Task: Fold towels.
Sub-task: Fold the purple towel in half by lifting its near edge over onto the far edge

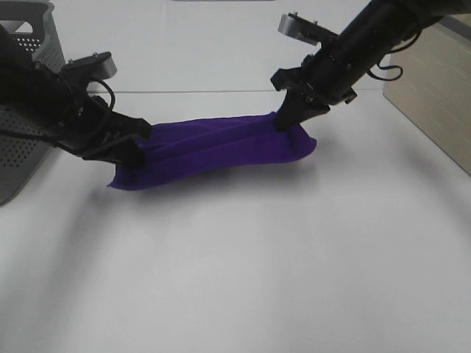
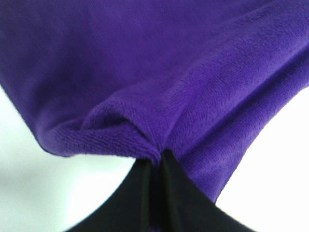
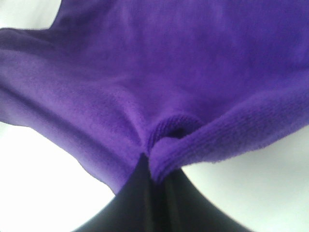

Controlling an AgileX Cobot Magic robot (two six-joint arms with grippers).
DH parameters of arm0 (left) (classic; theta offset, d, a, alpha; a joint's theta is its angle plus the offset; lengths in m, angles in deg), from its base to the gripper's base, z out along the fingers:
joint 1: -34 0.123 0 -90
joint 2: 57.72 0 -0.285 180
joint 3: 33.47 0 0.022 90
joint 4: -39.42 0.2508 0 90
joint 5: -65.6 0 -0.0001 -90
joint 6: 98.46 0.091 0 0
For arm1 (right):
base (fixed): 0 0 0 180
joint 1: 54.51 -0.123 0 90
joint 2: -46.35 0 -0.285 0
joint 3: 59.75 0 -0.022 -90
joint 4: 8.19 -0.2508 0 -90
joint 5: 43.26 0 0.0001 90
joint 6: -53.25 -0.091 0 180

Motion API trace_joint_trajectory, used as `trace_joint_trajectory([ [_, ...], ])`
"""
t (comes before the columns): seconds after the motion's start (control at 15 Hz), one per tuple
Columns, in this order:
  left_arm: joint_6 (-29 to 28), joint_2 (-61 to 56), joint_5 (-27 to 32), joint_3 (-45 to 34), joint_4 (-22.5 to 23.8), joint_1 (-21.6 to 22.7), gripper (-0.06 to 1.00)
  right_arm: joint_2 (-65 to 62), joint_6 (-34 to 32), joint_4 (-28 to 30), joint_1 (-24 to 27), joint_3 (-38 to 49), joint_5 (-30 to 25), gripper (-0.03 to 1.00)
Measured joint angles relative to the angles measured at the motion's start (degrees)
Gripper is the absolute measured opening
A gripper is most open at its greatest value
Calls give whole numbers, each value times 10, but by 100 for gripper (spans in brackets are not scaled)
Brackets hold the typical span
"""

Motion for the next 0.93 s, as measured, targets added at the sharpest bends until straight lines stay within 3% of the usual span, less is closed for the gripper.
trace_joint_trajectory([
  [0.53, -3, 142, -74, 166, 19, 8, 0, 214, -66, 64, -2, -327, -1, 2],
  [0.8, -3, 195, -90, 215, 19, 9, 1, 245, -82, 80, -2, -339, 30, 3],
  [0.93, -3, 202, -94, 220, 19, 10, 7, 245, -82, 80, -2, -340, 47, 8],
])
